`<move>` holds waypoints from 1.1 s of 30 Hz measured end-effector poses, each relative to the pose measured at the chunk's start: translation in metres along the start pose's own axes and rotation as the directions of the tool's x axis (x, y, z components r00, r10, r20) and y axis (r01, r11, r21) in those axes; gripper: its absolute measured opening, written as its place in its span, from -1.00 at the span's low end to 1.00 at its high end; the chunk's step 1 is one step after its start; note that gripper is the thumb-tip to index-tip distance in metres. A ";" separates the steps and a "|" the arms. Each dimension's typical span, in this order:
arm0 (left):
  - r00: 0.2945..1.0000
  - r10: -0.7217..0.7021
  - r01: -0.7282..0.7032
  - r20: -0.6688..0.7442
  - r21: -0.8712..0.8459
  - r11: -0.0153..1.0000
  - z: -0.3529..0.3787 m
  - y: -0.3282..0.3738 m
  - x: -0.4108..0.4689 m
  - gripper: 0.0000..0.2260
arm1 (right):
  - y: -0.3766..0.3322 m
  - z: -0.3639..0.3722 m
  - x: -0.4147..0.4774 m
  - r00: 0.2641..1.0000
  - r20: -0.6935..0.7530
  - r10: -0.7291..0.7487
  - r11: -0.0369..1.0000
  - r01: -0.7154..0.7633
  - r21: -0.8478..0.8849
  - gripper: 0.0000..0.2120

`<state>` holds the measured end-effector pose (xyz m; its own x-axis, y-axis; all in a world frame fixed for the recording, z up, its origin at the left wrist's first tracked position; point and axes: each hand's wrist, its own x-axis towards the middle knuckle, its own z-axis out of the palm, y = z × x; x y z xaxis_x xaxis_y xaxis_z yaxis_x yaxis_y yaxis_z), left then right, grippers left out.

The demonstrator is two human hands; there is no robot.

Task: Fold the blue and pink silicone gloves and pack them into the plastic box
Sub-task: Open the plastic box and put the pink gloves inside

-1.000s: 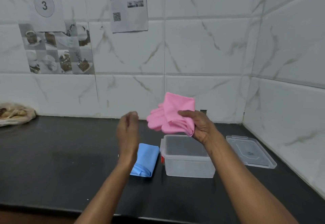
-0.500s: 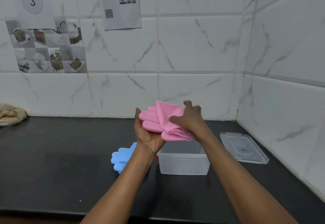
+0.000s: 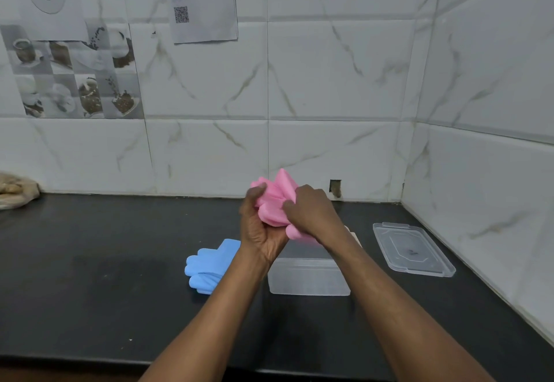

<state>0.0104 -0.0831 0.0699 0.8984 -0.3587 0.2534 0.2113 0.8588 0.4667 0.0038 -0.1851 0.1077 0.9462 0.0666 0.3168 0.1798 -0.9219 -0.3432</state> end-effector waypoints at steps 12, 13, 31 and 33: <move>0.940 -0.048 0.105 -0.338 0.154 0.982 -0.004 0.030 0.007 -0.84 | 0.066 -0.035 0.018 0.942 0.073 0.328 0.698 -0.294 0.653 -0.78; 0.937 -0.041 0.114 -0.347 0.193 0.975 -0.003 0.027 0.007 -0.85 | 0.065 -0.036 0.020 0.948 0.035 0.315 0.763 -0.275 0.585 -0.80; 0.970 -0.035 0.073 -0.242 0.148 0.986 0.012 -0.008 0.009 -0.81 | -0.019 0.003 -0.007 0.994 0.020 -0.109 0.967 0.111 -0.230 -0.73; 0.963 -0.010 0.051 -0.269 0.143 0.988 0.012 -0.012 0.010 -0.82 | -0.018 0.004 -0.005 0.998 -0.046 -0.046 0.979 0.036 -0.203 -0.75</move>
<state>0.0126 -0.1010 0.0768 0.9666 -0.2561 0.0114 0.1992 0.7785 0.5952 -0.0030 -0.1670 0.1085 0.9235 0.0919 0.3724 0.1557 -0.9771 -0.1452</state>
